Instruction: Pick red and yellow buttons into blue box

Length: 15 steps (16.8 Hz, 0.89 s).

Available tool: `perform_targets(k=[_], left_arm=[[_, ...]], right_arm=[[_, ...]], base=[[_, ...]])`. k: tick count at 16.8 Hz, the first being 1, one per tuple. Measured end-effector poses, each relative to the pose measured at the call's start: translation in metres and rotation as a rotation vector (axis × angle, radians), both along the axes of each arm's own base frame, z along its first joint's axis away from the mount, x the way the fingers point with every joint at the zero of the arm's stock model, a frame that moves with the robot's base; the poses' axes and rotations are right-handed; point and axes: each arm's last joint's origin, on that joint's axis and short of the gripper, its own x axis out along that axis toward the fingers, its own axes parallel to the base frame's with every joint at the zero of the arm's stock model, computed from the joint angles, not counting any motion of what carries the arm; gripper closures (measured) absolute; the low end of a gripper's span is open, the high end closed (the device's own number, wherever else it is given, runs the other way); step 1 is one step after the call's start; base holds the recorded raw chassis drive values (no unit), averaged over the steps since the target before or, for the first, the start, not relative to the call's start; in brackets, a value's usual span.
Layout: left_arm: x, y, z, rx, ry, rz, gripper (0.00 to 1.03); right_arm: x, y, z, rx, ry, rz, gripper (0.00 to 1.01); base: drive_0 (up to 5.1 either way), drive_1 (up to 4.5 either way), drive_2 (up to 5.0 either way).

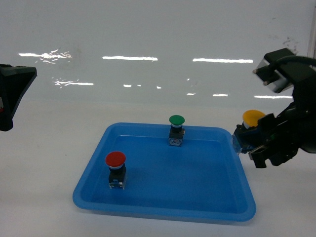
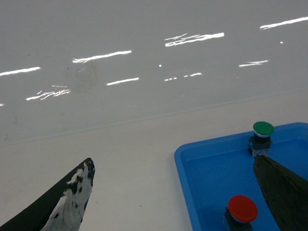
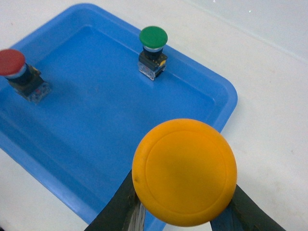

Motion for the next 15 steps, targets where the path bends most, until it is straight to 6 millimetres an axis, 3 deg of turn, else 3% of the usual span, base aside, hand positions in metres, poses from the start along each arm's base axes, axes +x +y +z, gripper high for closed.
perform_targets(k=[4,12,15], left_arm=[[0.000,0.000,0.000,0.000,0.001,0.000,0.05],[0.000,0.000,0.000,0.000,0.000,0.000,0.05],[0.000,0.000,0.000,0.000,0.000,0.000,0.05]], right_arm=[[-0.034,-0.010,0.023,0.048,-0.047,-0.058,0.73],[-0.080,-0.056,0.034,0.040,-0.079,-0.201,0.73],[-0.084,-0.068,0.035,0.024,-0.090,-0.232,0.73]], base=[[0.0,0.00,0.0],[0.0,0.00,0.0],[0.0,0.00,0.0]])
